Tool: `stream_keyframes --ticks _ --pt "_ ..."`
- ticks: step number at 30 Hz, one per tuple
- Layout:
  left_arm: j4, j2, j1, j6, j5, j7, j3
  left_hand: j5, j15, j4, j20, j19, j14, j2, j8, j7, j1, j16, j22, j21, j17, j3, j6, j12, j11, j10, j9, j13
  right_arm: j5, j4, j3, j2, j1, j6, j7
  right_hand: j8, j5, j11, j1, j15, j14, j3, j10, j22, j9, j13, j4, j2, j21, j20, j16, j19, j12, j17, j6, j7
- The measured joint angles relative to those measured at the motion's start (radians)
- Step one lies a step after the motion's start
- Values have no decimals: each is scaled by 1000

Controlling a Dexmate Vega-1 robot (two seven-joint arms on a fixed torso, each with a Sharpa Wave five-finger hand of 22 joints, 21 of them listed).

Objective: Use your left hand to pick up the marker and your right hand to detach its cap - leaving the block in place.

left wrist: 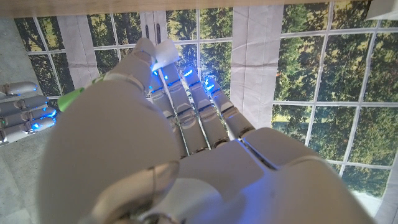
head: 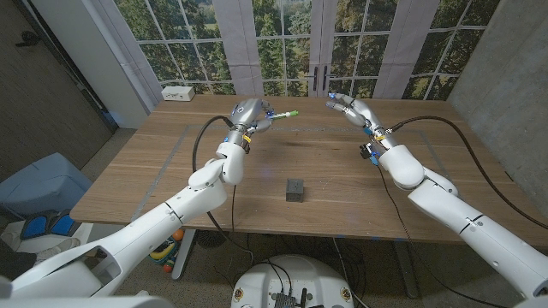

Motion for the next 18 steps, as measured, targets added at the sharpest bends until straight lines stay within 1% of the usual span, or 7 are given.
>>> stream_keyframes --ticks 2,3,8,10,12,16,18 --pt "-1 -1 2 -6 -16 -4 -5 1 -4 0 0 0 4 0 0 0 0 0 0 0 0 0 0 2 0 0 0 0 -13 -7 -2 -3 0 -10 0 0 0 0 9 2 9 0 0 0 0 0 0 8 5 4 4 4 0 0 0 0" --pt "-2 -2 4 -9 -25 -6 -8 1 -4 0 0 0 4 0 0 0 0 0 -1 0 0 0 0 4 0 0 -1 0 -21 -11 -3 -5 0 -16 0 0 0 0 21 2 9 0 0 0 0 0 0 -3 8 6 4 6 0 0 0 0" --pt "-4 -4 7 -21 -61 -17 -19 1 -4 -1 0 0 7 0 0 0 0 0 -3 0 0 -1 0 5 0 0 -7 0 -46 -30 -7 -11 1 -37 -2 0 0 6 23 7 15 4 5 0 0 0 -4 -6 8 7 8 7 0 0 0 0" --pt "-4 -6 8 -28 -82 -23 -24 1 -4 -1 0 0 7 0 0 0 0 0 -3 0 0 -1 0 5 0 0 -7 0 -62 -39 -10 -15 2 -52 -5 0 0 5 34 1 28 4 5 0 0 0 -4 -16 8 7 9 15 0 0 0 0" --pt "-5 -7 8 -32 -96 -27 -28 1 -4 -1 0 0 7 0 0 0 0 0 -3 0 0 -1 0 5 0 0 -7 1 -73 -44 -12 -16 3 -62 -7 0 0 5 43 -5 46 4 5 5 0 0 -4 -7 12 7 19 29 0 0 0 0" --pt "-5 -8 8 -41 -128 -38 -35 1 -4 -4 0 0 7 0 0 0 0 0 -3 0 0 -4 0 5 0 0 -7 1 -96 -57 -18 -19 6 -81 -12 7 0 2 72 -25 97 4 10 7 0 1 -4 -22 21 7 43 50 0 6 0 0" --pt "-5 -8 8 -46 -142 -43 -38 1 -7 -1 0 0 11 0 0 0 0 0 -3 0 0 -8 0 5 0 0 -7 1 -102 -62 -20 -20 8 -86 -13 7 0 2 80 -39 111 1 23 10 0 5 -1 -15 23 6 53 57 7 11 0 0"
